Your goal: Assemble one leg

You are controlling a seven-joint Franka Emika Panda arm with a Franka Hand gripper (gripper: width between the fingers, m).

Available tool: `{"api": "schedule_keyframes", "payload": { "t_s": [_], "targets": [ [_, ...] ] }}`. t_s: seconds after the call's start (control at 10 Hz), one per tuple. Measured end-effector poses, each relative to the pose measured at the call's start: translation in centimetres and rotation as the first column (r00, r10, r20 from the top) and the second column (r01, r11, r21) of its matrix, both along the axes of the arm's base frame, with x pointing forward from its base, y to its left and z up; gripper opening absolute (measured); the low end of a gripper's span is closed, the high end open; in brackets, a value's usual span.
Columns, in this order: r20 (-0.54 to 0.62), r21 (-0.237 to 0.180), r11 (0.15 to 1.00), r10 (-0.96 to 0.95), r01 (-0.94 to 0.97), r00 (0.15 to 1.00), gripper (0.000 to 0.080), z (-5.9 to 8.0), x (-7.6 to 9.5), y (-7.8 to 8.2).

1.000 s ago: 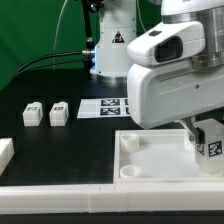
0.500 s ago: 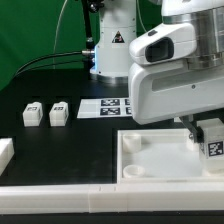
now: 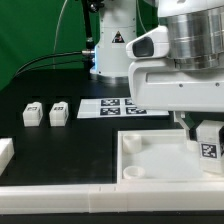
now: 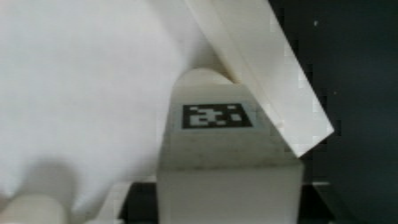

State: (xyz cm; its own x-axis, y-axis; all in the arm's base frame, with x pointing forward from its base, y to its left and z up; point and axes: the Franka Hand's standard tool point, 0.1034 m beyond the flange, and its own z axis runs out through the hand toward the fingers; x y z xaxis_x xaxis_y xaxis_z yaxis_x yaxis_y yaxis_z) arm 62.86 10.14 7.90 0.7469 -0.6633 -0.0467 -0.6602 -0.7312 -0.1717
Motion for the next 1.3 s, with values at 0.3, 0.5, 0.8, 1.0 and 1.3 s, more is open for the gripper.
{"api": "schedule_keyframes", "payload": {
  "t_s": [0.3, 0.5, 0.8, 1.0, 1.3],
  "targets": [
    [-0.061, 0.024, 0.948, -0.317, 0.319, 0.947, 0.0294, -0.08, -0.15, -0.11],
    [-0.089, 0.02, 0.89, -0.452, 0.455, 0.888, 0.0294, -0.13, -0.24, -0.09],
    [-0.119, 0.027, 0.827, -0.556, 0.562, 0.823, 0.0395, -0.18, -0.37, 0.05],
    [-0.119, 0.031, 0.835, -0.542, 0.549, 0.832, 0.0534, -0.21, -0.41, 0.26],
    [-0.106, 0.033, 0.878, -0.473, 0.478, 0.875, 0.0644, -0.27, -0.53, 0.75]
  ]
}}
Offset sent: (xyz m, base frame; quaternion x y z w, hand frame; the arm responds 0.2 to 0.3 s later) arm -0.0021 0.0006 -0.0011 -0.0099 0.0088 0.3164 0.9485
